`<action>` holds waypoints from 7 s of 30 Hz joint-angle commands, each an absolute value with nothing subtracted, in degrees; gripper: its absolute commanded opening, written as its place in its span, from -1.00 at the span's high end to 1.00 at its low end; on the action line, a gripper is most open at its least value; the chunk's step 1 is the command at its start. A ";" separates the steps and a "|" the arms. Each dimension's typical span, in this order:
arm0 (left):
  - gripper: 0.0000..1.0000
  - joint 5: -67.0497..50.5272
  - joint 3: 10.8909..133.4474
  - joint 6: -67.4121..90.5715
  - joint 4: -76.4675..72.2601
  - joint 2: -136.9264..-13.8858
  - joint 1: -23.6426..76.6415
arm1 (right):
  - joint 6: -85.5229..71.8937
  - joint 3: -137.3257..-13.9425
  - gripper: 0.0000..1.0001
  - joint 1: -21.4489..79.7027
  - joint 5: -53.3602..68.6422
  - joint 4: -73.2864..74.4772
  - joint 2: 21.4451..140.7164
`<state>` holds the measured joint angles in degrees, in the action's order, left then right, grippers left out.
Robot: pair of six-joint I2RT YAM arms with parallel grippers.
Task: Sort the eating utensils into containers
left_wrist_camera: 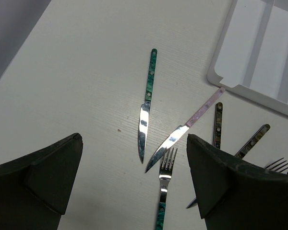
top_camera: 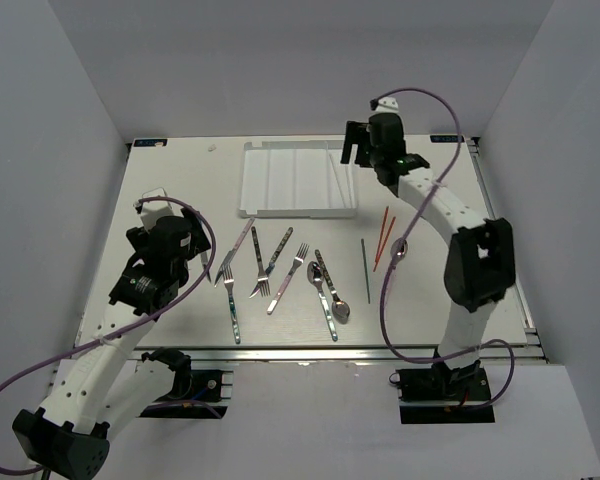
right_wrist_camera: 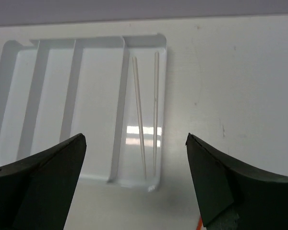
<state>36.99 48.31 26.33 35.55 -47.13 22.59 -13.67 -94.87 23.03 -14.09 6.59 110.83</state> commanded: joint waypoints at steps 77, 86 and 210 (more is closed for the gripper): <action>-0.96 35.16 48.08 25.49 34.63 -47.72 22.15 | -5.53 -122.70 0.91 23.03 -12.23 2.99 136.93; -0.96 34.80 47.99 25.40 34.72 -48.08 22.15 | -9.22 -114.79 -0.42 20.05 -8.19 5.88 126.15; -0.96 31.11 47.73 25.40 34.45 -49.40 22.15 | -25.75 -82.36 -0.79 16.87 -16.51 18.20 103.27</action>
